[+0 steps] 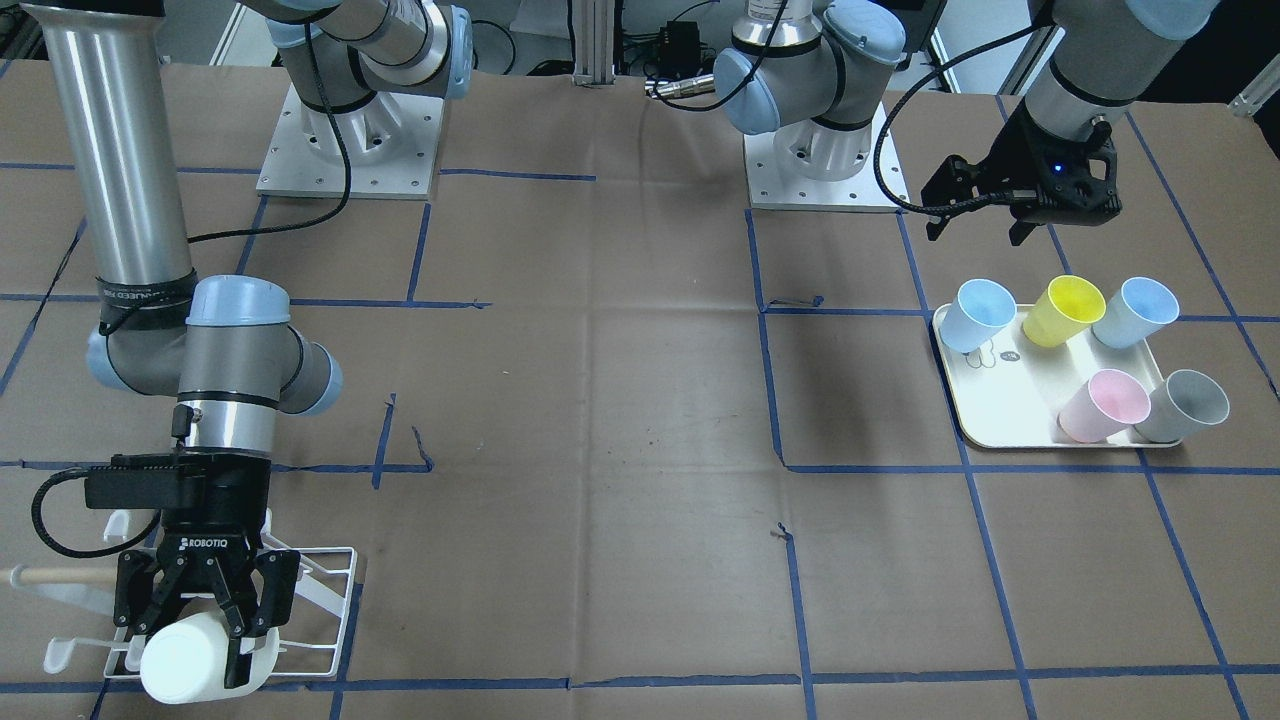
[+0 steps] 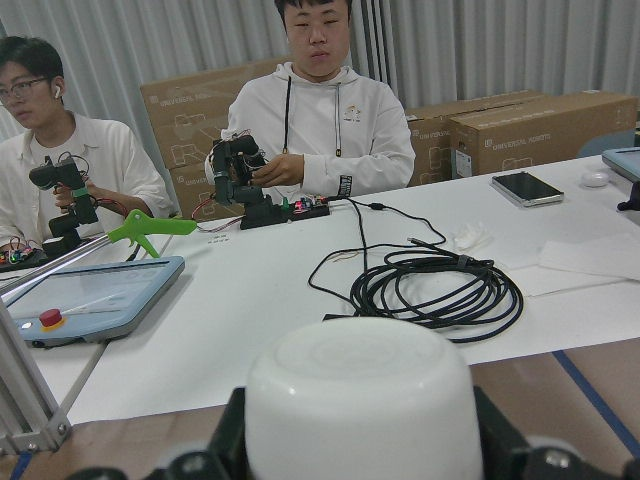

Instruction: Transfer IKEA cup to right arm and place on rack

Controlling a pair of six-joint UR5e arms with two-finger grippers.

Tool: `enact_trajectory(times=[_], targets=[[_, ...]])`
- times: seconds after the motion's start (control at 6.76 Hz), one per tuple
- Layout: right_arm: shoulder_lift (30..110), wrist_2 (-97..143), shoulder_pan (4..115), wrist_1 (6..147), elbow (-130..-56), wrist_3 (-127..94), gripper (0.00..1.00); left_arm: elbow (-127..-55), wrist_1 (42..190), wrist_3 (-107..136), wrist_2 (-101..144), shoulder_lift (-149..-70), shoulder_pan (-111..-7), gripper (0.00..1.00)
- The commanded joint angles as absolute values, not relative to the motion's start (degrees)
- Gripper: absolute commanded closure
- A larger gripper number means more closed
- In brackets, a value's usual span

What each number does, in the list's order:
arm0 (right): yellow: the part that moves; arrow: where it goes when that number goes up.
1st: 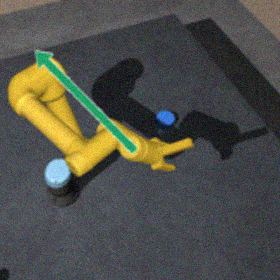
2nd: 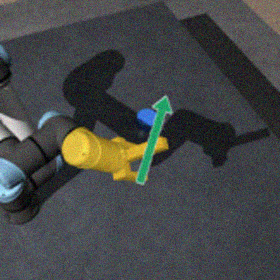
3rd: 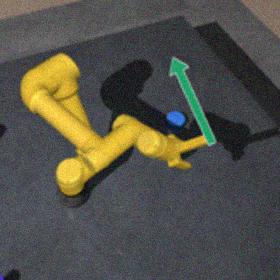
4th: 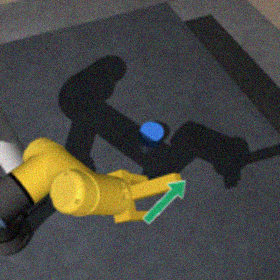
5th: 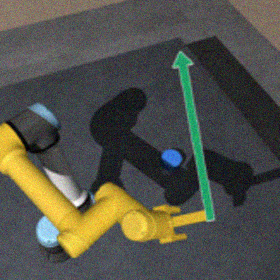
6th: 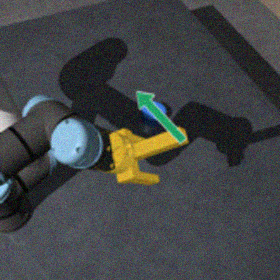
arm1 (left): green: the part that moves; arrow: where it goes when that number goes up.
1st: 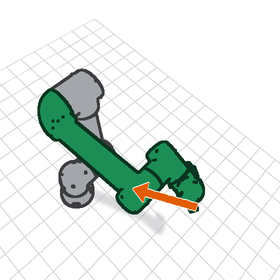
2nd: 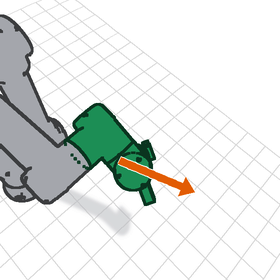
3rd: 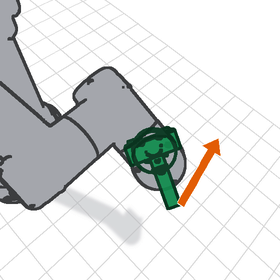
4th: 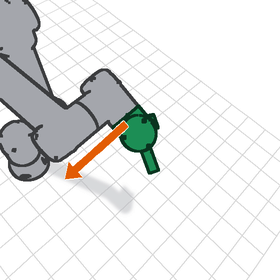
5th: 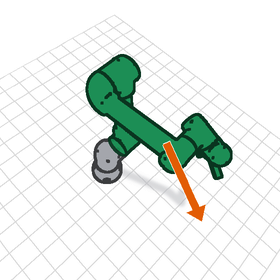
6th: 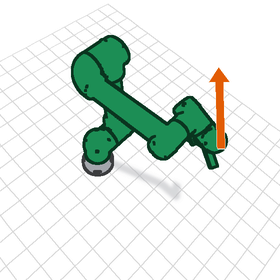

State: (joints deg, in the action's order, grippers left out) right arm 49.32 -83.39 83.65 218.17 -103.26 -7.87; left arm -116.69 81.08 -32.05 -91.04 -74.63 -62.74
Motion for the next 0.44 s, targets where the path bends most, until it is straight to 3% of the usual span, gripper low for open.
enact_trajectory(times=[0.0, 0.3], targets=[[49.31, -83.32, 83.67, 217.88, -103.1, -8.0, 0.01, -118.64, 75.8, -41.62, -90.88, -76.46, -59.25, 0.01], [49.39, -83.32, 83.67, 217.88, -103.1, -7.91, 0.01, -121.8, 69.73, -43.05, -90.88, -79.09, -59.15, 0.02]])
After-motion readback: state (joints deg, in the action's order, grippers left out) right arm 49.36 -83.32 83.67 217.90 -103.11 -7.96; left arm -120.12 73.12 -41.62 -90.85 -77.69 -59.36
